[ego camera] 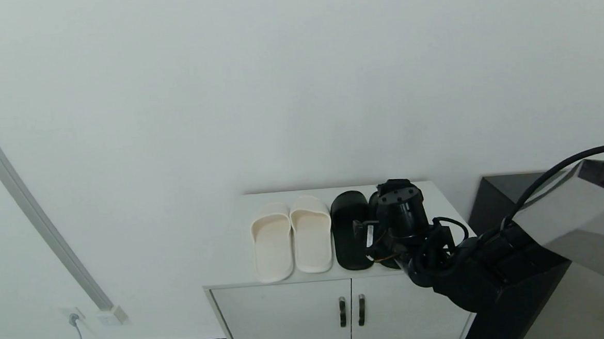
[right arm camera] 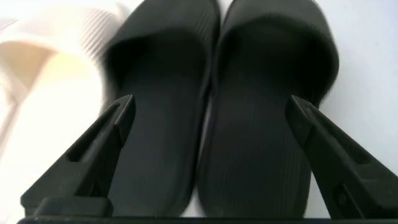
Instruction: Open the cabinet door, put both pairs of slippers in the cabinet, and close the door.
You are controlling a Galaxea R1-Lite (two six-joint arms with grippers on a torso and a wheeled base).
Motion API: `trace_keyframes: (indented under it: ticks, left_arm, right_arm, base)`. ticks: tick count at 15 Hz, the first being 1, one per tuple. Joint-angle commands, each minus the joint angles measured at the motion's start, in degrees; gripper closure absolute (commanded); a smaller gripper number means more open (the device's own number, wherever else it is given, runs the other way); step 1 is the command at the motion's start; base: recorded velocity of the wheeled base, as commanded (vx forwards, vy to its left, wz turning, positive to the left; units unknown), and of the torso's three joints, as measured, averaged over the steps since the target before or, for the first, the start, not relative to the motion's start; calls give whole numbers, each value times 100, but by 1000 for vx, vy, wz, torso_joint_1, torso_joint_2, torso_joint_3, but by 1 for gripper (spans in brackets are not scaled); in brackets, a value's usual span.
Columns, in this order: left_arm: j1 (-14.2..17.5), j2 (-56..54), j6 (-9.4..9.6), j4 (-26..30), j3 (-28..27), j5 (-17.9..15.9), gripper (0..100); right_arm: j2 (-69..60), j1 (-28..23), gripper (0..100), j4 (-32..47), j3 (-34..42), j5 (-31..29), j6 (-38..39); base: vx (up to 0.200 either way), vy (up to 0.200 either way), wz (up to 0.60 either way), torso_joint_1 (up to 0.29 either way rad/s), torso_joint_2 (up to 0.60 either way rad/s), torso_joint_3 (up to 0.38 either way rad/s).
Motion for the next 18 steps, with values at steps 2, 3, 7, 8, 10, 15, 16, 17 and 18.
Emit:
trace_keyframes:
  ticks: [2,3,7,8,10,15,16,17,18]
  left_arm:
    - [1,0,-1,-1,1,6,100]
    - [1,9,-10,-1,1,6,100]
    - [1,9,-63,-10,1,6,100]
    - [1,0,-71,-10,1,6,100]
    - [10,0,-80,-10,-8,6,100]
    - [1,9,-80,-10,-8,6,100]
    - [1,0,-80,-10,1,6,100]
    - [1,9,-80,-10,1,6,100]
    - [1,9,-80,-10,1,6,100]
  right_arm:
    - [106,16,0,-11,25,-61,-10]
    - [185,16,0,-11,-10,-131,-45]
    - [712,-151,0,-381,-423,-148,-397]
    - [879,-221,0,-583,-537,-157,-581]
    - [1126,-309,0,-785,-810,-157,-766]
    - [1635,-485,0,-776,-1425,-157,-783]
    - [1688,-511,0,-776,-1521,-157,-783]
    - [1767,-546,0,-776,-1653,-157,-854]
    - [1829,-573,0,-776,-1724,-157,-959]
  base:
    - [0,0,0,0,0,0]
    - [0,0,0,0,0,0]
    - [0,0,0,0,0,0]
    - [0,0,0,0,0,0]
    - [0,0,0,0,0,0]
    - [0,0,0,0,0,0]
    - [0,0,0,0,0,0]
    - [0,0,0,0,0,0]
    - [0,0,0,0,0,0]
